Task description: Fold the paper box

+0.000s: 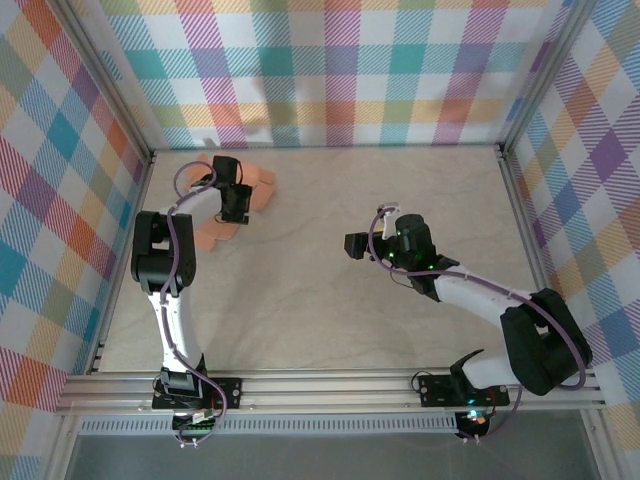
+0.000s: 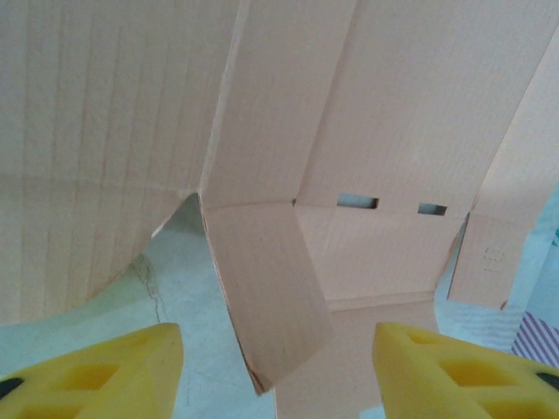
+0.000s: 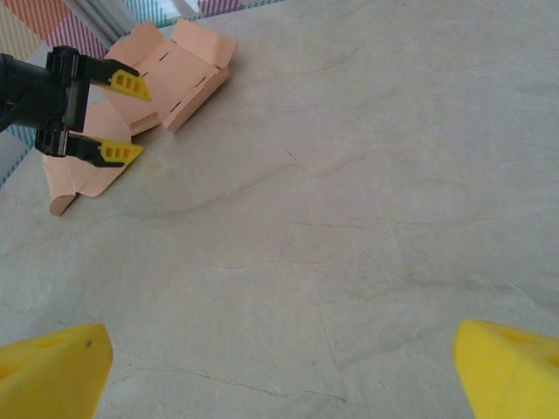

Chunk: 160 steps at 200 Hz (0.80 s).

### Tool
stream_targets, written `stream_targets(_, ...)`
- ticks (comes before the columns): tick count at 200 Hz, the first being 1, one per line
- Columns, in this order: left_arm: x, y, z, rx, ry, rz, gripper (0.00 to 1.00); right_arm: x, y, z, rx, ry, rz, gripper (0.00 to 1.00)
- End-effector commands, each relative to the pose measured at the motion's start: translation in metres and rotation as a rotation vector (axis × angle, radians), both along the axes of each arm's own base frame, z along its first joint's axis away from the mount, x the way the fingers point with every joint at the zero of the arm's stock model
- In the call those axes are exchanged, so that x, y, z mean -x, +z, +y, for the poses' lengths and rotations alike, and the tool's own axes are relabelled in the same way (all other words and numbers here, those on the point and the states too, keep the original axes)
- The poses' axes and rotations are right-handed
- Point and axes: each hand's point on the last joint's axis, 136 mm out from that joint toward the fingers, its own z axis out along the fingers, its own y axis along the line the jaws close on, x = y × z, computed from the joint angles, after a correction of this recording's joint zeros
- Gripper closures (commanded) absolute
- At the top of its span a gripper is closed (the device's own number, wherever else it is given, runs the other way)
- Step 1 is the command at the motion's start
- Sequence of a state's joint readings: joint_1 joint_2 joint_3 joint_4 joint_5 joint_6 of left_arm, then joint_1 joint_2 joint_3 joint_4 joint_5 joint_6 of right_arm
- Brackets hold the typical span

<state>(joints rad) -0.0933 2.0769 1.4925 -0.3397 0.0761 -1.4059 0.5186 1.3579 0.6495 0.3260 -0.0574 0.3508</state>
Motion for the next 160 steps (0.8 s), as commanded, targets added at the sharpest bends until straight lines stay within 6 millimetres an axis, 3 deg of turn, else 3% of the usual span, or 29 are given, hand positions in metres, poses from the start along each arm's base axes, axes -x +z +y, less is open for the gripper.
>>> stream_targets(1, 0.001, -0.007, 0.01, -0.023, 0.02, 0.036, 0.51, 0.005, 0.006, -0.001, 0.004, 0.008, -0.022, 0.0)
stream_targets(50, -0.001, -0.012, 0.016, -0.028, 0.007, 0.041, 0.73, 0.008, 0.008, 0.0, -0.01, 0.011, -0.014, 0.0)
stream_targets(76, -0.001, -0.003, 0.014, -0.036, -0.047, 0.019, 0.85, 0.009, 0.01, -0.002, -0.008, 0.008, -0.017, 0.0)
stream_targets(124, 0.023, 0.016, 0.009, -0.035, -0.114, -0.012, 0.98, 0.009, 0.013, -0.003, -0.013, 0.001, -0.023, 0.0)
stream_targets(160, 0.053, 0.029, -0.018, -0.01, -0.23, -0.047, 0.99, 0.004, 0.014, -0.004, 0.0, -0.009, -0.034, 0.0)
